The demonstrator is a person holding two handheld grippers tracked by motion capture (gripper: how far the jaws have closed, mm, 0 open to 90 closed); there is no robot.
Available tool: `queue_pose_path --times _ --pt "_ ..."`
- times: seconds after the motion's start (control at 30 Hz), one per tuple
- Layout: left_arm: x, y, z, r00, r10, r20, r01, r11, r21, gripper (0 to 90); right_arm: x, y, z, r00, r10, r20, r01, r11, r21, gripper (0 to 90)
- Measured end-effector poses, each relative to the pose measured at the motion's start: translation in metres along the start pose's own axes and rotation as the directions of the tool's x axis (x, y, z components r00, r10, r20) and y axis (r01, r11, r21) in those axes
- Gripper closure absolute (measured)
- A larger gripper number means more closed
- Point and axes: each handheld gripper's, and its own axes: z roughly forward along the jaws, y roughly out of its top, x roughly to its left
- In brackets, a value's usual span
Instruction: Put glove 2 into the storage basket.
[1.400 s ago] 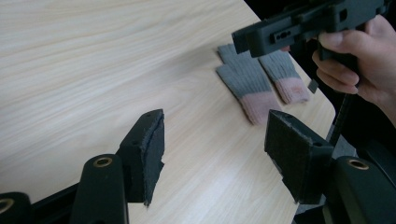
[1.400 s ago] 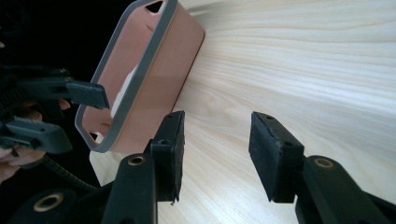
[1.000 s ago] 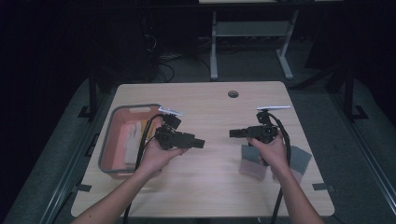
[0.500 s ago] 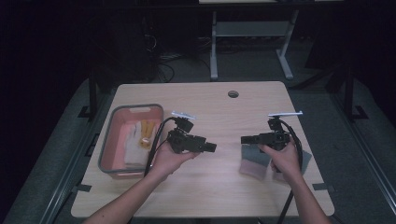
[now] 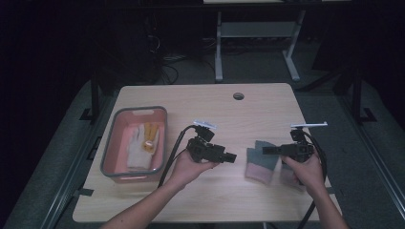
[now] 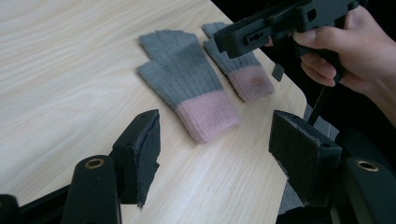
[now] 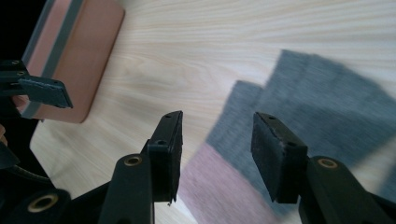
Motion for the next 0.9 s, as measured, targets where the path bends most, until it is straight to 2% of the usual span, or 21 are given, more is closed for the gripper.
queue_pose_path --times 0.3,0.33,0.57,0.67,0.73,0.9 --pt "-0.007 -0.001 0.019 0.9997 0.015 0.02 -0.015 0.9999 0.003 33.1 -0.012 -0.008 -0.016 0.9982 -0.002 0.059 0.003 1.0 -0.01 52.9" --pt "-0.008 -0.001 0.022 0.9997 0.013 0.021 -0.013 0.9999 0.004 32.9 -0.015 -0.011 -0.02 0.996 -0.01 0.089 0.011 1.0 -0.01 52.8" --pt "-0.011 -0.002 0.032 0.9992 0.025 0.032 -0.025 0.9997 0.003 32.7 -0.025 -0.019 -0.031 0.9906 -0.001 0.137 0.003 1.0 -0.018 52.7" --pt "-0.013 -0.003 0.04 0.999 0.022 0.038 -0.022 0.9998 0.001 32.7 -0.031 -0.024 -0.036 0.9838 0.001 0.179 0.002 1.0 -0.016 52.6" --pt "-0.013 -0.003 0.043 0.9989 0.023 0.04 -0.023 0.9997 0.001 32.7 -0.034 -0.027 -0.039 0.9817 0.005 0.191 -0.002 1.0 -0.014 52.4" --pt "-0.015 -0.004 0.051 0.9986 0.028 0.045 -0.029 0.9995 0.013 32.7 -0.04 -0.032 -0.043 0.9689 -0.013 0.247 0.015 1.0 -0.007 51.9"
